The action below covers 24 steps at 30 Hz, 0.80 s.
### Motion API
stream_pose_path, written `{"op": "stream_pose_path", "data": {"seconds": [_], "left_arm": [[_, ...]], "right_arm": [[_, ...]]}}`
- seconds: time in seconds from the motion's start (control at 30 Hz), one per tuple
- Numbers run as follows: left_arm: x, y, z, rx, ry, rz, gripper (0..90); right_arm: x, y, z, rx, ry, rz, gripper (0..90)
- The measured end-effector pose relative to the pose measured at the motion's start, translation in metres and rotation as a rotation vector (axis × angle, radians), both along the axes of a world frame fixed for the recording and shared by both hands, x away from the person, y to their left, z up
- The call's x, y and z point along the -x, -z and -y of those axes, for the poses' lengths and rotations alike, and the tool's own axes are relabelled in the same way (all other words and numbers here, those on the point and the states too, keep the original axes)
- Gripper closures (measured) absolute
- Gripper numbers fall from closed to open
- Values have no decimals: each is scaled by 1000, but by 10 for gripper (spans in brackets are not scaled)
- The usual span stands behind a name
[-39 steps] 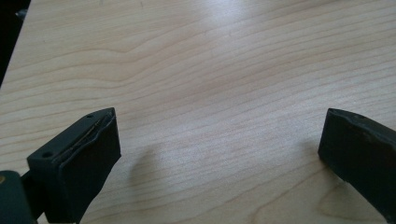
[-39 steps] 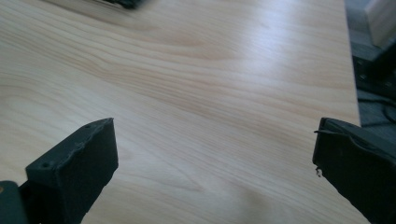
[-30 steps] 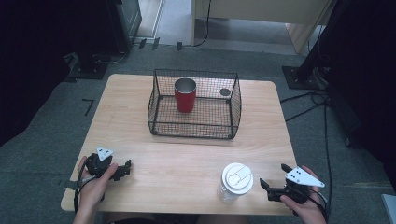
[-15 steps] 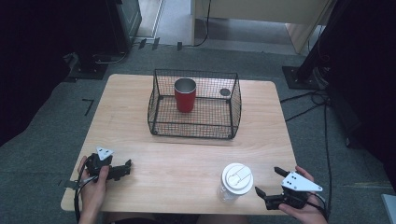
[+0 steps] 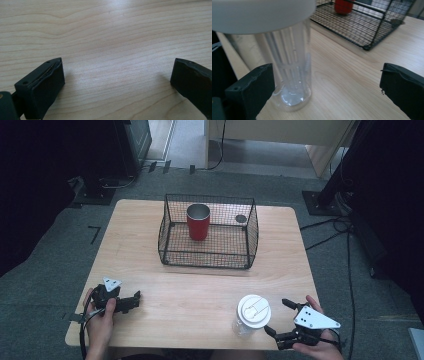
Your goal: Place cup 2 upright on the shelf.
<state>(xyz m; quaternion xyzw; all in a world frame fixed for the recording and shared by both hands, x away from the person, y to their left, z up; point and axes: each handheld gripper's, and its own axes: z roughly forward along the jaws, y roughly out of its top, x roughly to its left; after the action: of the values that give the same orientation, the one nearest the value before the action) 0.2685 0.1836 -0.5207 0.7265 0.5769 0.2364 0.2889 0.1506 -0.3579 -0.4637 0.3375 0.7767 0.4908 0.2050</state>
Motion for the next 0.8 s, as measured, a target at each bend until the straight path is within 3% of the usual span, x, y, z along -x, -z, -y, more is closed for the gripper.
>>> {"op": "stream_pose_path", "data": {"seconds": [0.43,0.8], "left_arm": [[0,0,0,-1,0,0,0],[0,0,0,-1,0,0,0]], "right_arm": [[0,-2,-26,-50,-83,5,0],[-2,-3,-47,-83,-64,8,4]]}}
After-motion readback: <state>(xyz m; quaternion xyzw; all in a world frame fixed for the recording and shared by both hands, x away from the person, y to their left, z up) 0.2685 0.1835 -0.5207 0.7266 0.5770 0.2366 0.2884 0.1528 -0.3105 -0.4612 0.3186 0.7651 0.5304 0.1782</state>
